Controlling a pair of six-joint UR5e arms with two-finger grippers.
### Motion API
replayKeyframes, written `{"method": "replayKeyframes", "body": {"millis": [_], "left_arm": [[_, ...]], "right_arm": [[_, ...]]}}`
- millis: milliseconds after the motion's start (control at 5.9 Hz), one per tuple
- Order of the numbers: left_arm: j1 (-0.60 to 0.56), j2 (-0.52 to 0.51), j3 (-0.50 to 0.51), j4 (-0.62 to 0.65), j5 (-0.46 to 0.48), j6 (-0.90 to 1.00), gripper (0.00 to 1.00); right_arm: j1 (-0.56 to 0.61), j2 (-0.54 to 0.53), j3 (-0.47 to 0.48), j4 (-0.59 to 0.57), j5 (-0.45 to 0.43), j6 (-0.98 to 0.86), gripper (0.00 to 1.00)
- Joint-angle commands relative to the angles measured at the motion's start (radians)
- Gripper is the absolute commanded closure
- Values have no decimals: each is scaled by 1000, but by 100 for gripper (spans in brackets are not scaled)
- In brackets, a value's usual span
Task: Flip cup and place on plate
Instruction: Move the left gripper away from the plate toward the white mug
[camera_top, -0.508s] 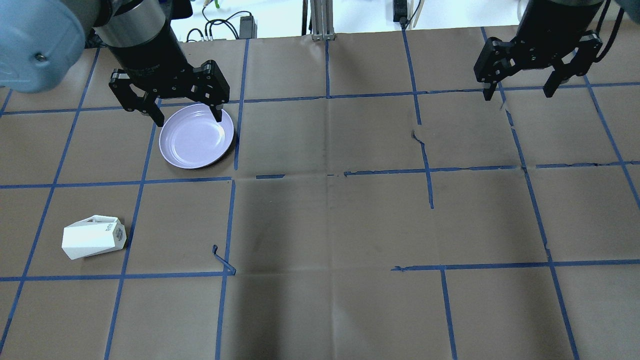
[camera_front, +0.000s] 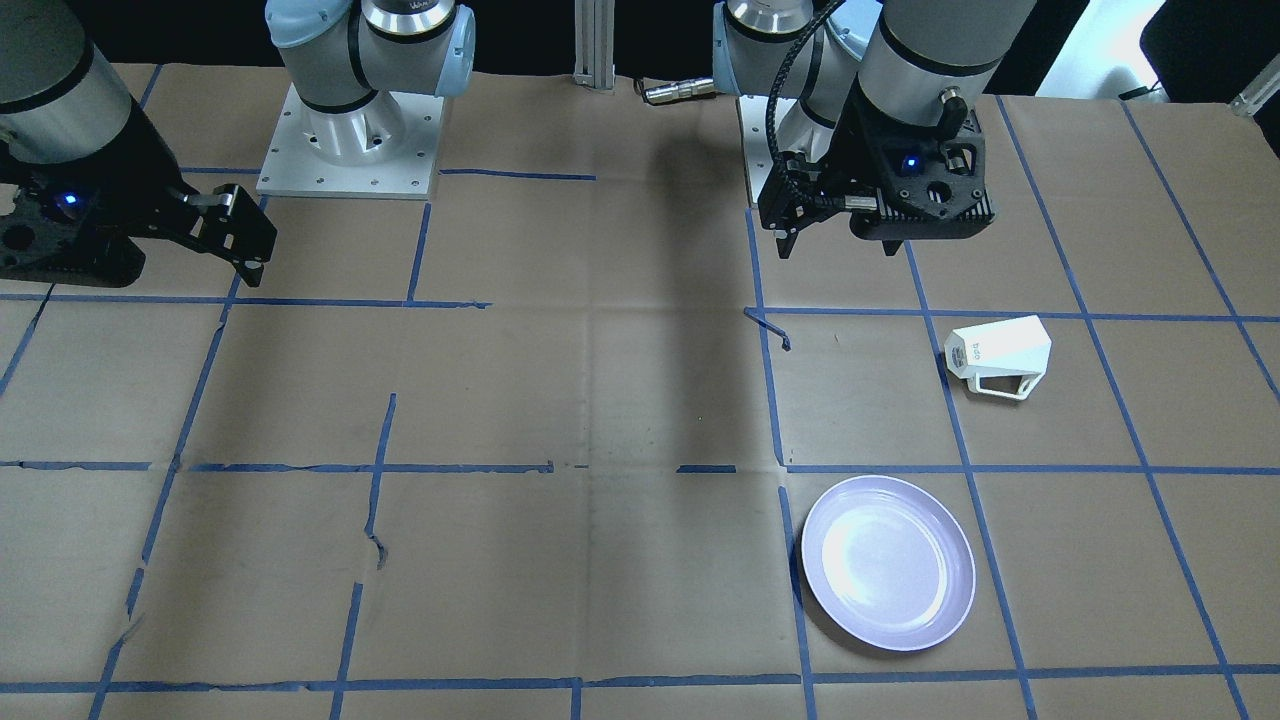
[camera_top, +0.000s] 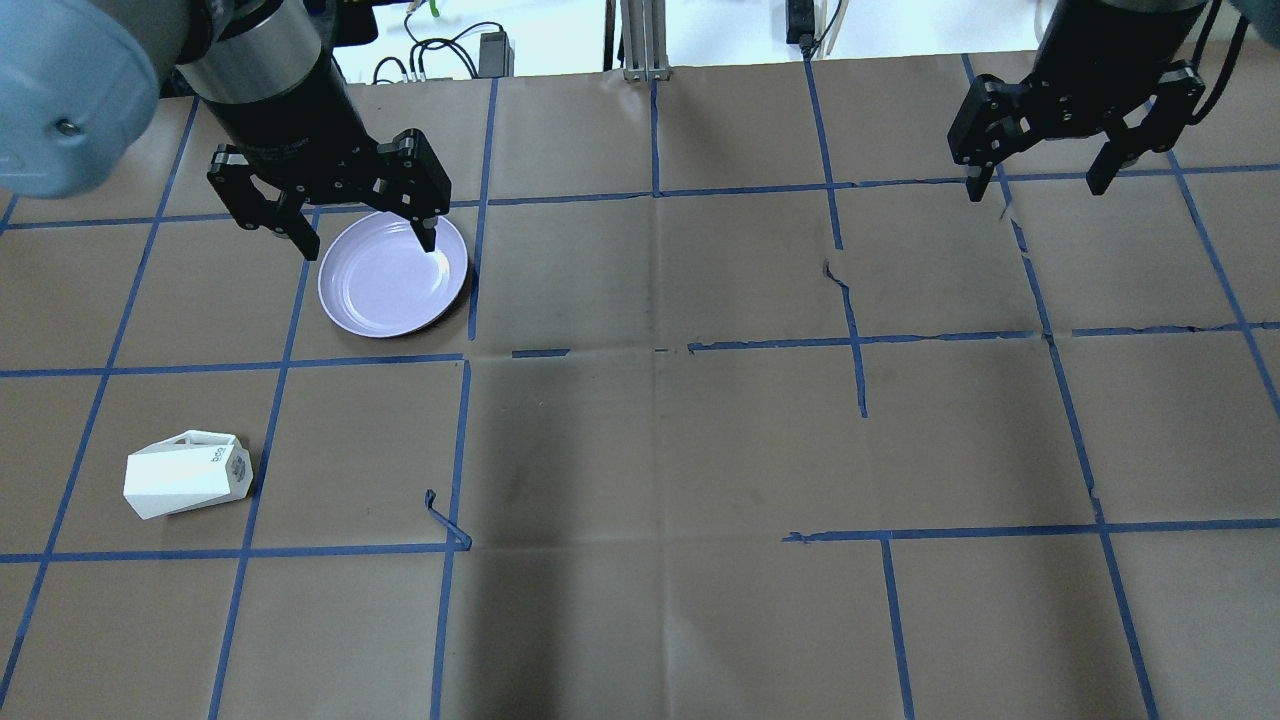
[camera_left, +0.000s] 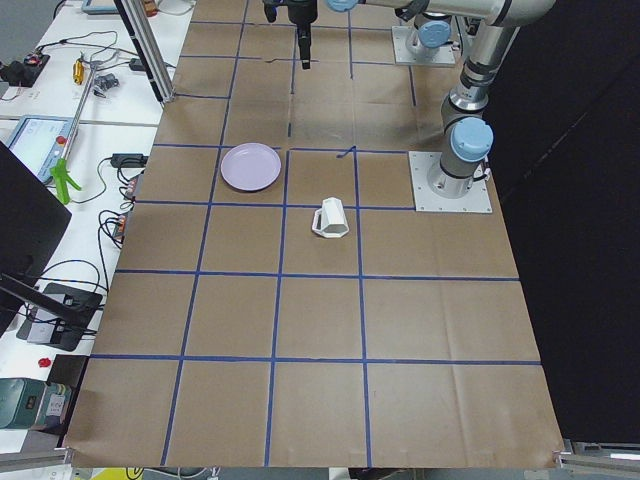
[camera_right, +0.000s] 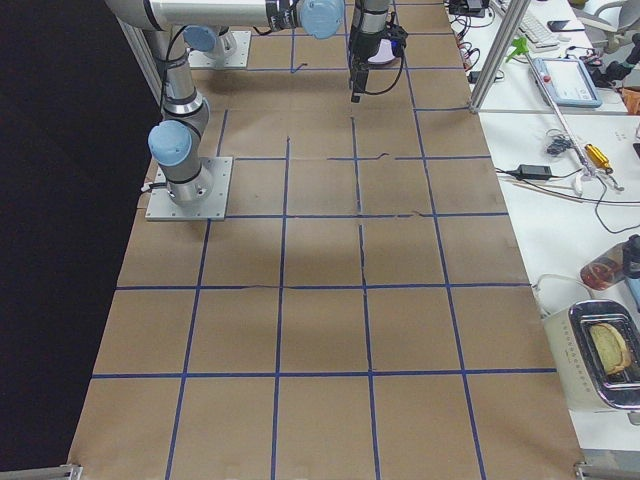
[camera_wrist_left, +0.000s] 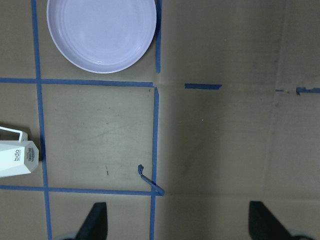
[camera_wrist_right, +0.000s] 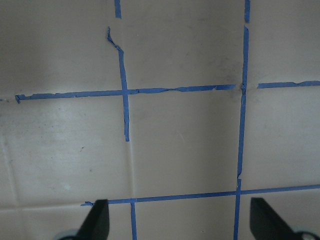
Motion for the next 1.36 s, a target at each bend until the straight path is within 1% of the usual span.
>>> {"method": "replayKeyframes", "body": {"millis": [0,339,508,847,1017,1186], "left_arm": [[85,33,-31,-19,4,94,1],[342,125,-138,-17,4,400,1],[488,145,-158,-20,5,570,1],[792,128,-160,-11,2,933,1],[903,108,-158,-5,-1,1070,1],[925,92,-160,-5,-4,1104,1]], "right_arm": [[0,0,0,0,0,0,0],[0,0,0,0,0,0,0],[0,0,0,-1,0,0,0],[0,0,0,0,0,0,0],[0,0,0,-1,0,0,0],[0,0,0,0,0,0,0]]}}
